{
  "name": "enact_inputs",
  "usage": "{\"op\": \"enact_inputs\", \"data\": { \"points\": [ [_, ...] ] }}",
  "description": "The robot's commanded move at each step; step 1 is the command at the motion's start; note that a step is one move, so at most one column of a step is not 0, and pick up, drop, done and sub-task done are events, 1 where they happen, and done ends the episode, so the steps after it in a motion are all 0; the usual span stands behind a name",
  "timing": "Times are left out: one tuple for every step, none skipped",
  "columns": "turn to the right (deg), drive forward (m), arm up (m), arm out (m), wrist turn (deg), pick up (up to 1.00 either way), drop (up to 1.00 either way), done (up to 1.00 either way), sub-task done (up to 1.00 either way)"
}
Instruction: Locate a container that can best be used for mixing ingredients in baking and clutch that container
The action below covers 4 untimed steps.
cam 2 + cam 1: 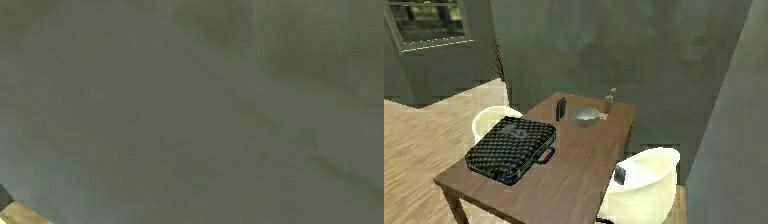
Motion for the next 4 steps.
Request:
{"op": "enact_inputs", "data": {
  "points": [
    [33.0,0.00,0.00,0.00,0.0,0.00,0.00,0.00,0.00],
    [0.0,0.30,0.00,0.00,0.0,0.00,0.00,0.00,0.00],
    [-45.0,0.00,0.00,0.00,0.0,0.00,0.00,0.00,0.00],
    [-45.0,0.00,0.00,0.00,0.0,0.00,0.00,0.00,0.00]
  ]
}}
